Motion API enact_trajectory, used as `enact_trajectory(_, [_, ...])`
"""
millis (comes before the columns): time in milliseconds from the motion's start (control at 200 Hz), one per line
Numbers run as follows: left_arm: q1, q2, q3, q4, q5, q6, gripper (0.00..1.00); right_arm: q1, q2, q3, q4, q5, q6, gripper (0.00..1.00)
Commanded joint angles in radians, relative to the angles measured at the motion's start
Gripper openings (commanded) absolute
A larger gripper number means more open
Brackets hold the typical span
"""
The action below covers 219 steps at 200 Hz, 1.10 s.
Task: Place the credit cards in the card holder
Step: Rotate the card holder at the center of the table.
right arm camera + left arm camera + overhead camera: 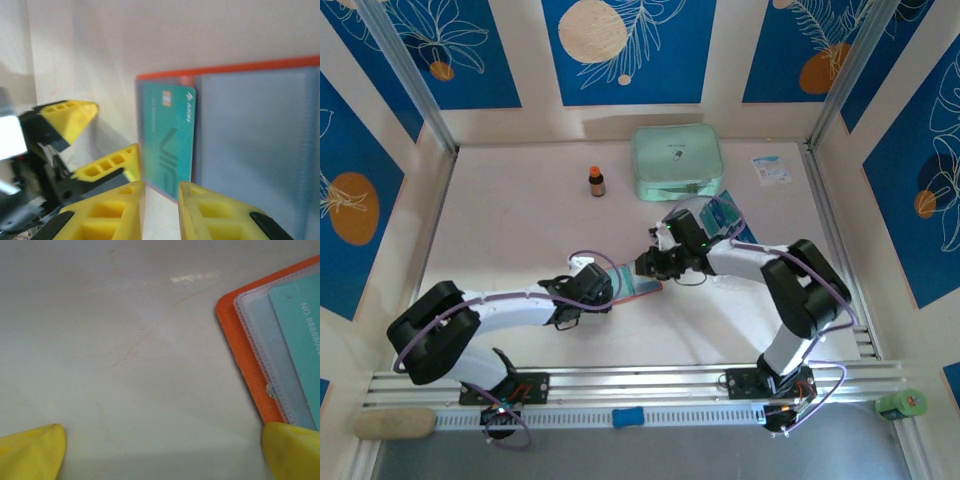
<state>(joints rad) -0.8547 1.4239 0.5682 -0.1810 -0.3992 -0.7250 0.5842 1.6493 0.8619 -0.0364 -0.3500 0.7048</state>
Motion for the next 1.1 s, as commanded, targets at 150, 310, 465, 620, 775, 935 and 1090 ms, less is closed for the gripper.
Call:
enact_trajectory(150, [0.007,-0.023,-0.014,0.056,0.051,-0.001,1.0,-0.029,-0.085,0.026,-0.179,0.213,-0.083,0.44])
enact_trajectory(310, [0.008,-0.032,-0.014,0.051,0.051,0.002,1.0,-0.025,-0.056,0.041,-0.231,0.326,-0.089,0.5])
enact_trajectory(465, [0.008,-0.04,-0.016,0.047,0.047,0.002,1.0,-0.02,-0.018,0.049,-0.246,0.386,-0.09,0.51])
enact_trajectory(620, [0.008,-0.042,-0.016,0.045,0.045,0.002,1.0,-0.019,0.004,0.055,-0.237,0.399,-0.096,0.46])
enact_trajectory(775, [0.008,-0.049,-0.017,0.04,0.037,0.005,1.0,-0.02,-0.003,0.045,-0.235,0.395,-0.099,0.12])
enact_trajectory(935, [0.01,-0.055,-0.016,0.033,0.03,0.011,1.0,-0.017,-0.032,0.014,-0.233,0.38,-0.09,0.0])
enact_trajectory(1090, [0.014,-0.057,-0.02,0.031,0.026,0.015,1.0,-0.003,-0.072,-0.025,-0.238,0.369,-0.071,0.0])
